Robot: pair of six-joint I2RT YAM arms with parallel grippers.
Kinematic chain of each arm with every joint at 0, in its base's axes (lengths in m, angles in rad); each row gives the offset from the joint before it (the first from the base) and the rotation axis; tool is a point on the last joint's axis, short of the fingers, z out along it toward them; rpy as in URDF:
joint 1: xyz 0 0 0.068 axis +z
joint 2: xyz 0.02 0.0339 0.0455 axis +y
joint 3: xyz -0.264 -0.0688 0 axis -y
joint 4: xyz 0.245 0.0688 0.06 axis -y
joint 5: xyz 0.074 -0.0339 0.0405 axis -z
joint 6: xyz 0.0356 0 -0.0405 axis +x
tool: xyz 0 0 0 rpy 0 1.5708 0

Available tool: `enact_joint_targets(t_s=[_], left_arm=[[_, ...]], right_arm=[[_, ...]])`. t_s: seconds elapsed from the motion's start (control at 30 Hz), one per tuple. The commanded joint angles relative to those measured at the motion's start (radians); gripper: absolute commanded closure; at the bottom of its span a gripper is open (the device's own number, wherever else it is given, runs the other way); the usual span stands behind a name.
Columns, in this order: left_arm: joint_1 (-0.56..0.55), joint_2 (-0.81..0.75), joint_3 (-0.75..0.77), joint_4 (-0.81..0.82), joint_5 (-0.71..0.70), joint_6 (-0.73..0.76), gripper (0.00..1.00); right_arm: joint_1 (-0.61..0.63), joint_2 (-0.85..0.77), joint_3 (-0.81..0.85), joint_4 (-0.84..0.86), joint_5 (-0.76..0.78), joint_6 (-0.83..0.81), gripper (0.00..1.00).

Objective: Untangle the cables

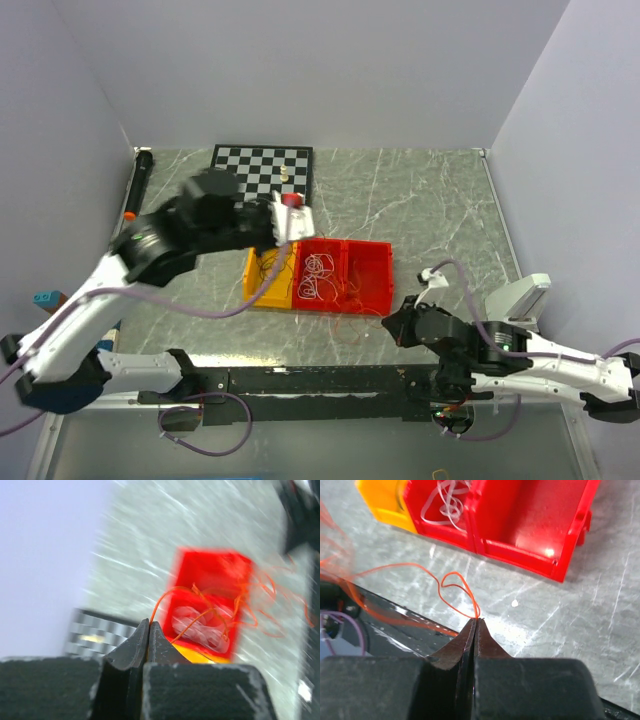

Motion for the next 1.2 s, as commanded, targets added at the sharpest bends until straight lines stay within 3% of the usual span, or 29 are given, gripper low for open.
enact_joint_targets(t_s=[0.0,0.23,0.5,0.73,0.83,1.03,1.17], left_arm=[[-0.002,-0.09,0.088,0.172,-0.164,-0.006,0.99],[0.0,-0.134,0.275,0.283,-0.299,0.051,0.99],[0.0,-0.212,0.286,0.464,-0.456,0.202,0.99],[0.0,-0.196,0.348,0.876,-0.626,0.402,0.99],[0.0,-0.16,0.434,0.887,-0.64,0.451,0.99],[0.0,-0.145,0.442,1.056,-0.689,0.568,0.99],[0.0,-0.142,0.459,1.006,-0.697,0.569,0.99]], right_arm=[[0.007,0.106,-0.04,0.063,-0.04,0.05,1.0],[0.01,0.267,-0.087,0.143,-0.098,0.104,1.0],[0.045,0.35,-0.118,0.173,-0.114,0.151,1.0],[0.088,0.373,-0.17,0.169,-0.133,0.239,1.0],[0.114,0.397,-0.149,0.137,-0.104,0.269,1.0],[0.139,0.46,-0.129,0.121,-0.11,0.305,1.0],[0.163,0.482,-0.117,0.089,-0.097,0.349,1.0]])
